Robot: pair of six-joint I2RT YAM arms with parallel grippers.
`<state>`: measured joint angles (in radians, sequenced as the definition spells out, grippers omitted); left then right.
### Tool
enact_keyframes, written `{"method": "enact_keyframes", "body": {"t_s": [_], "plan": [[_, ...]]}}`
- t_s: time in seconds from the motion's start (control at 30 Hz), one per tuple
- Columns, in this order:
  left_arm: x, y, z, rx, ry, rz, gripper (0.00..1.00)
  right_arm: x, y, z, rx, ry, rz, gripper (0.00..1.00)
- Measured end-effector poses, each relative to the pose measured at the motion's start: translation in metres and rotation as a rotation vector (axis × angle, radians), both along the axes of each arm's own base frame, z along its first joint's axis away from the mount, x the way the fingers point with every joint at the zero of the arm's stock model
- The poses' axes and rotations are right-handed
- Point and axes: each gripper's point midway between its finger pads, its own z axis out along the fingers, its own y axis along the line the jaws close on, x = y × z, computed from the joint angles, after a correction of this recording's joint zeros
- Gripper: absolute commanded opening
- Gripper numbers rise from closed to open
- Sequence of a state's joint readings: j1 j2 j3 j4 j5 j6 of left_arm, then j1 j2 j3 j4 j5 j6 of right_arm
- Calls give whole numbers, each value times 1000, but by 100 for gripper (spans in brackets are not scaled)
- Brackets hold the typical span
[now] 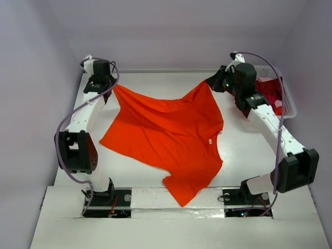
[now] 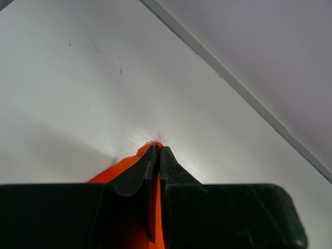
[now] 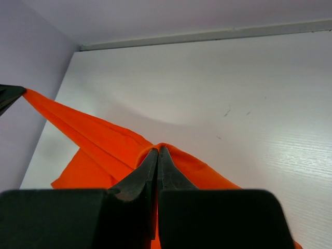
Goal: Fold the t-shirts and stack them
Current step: Flatten the tshirt out
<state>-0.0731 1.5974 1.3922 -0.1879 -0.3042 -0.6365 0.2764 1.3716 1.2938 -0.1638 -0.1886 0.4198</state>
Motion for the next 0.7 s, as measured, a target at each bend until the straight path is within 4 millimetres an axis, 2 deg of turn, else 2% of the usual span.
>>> {"method": "enact_keyframes", "body": {"t_s": [0.23, 0.4, 0.5, 0.6, 0.7], "plan": [[40, 1, -21, 10, 38, 21, 0, 50, 2, -28, -17, 58, -47, 0], [70, 1, -47, 5, 82, 44, 0, 90, -16, -56, -16, 123, -126, 0], [77, 0, -70, 3, 124, 48, 0, 111, -27, -73, -28, 152, -163, 0], [82, -1, -84, 5, 161, 48, 0, 122, -34, -92, -42, 194, -186, 0], [87, -1, -80, 7, 161, 48, 0, 126, -37, -105, -55, 228, -198, 0]]}}
